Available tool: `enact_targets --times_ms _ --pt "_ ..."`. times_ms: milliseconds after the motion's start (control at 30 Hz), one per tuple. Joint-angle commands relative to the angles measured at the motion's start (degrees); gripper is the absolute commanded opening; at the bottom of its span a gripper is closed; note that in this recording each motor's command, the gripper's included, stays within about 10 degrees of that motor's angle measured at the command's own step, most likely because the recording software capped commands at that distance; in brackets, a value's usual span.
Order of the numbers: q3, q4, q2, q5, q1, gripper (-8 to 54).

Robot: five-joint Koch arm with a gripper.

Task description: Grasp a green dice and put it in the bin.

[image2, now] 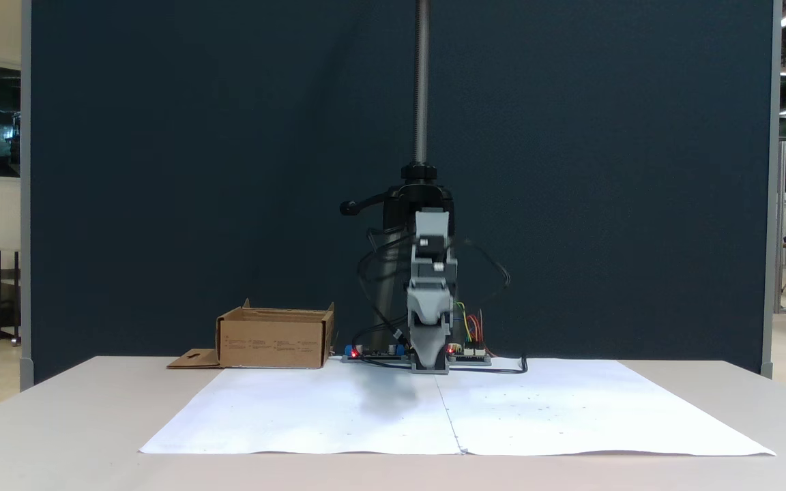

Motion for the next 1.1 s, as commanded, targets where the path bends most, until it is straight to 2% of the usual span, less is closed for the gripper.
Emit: enact_targets --times_ms 0,200,700,1067 --pt "2.37 -9.47 3.43 3.96 -0.97 44.3" --pt "12.57 -20.11 8.61 3.78 -2.37 44.3" --pt "29.53 -48.32 9.67 3.52 -1.93 44.3" --pt "30.41 -62.91 9.76 3.43 -1.41 45.4"
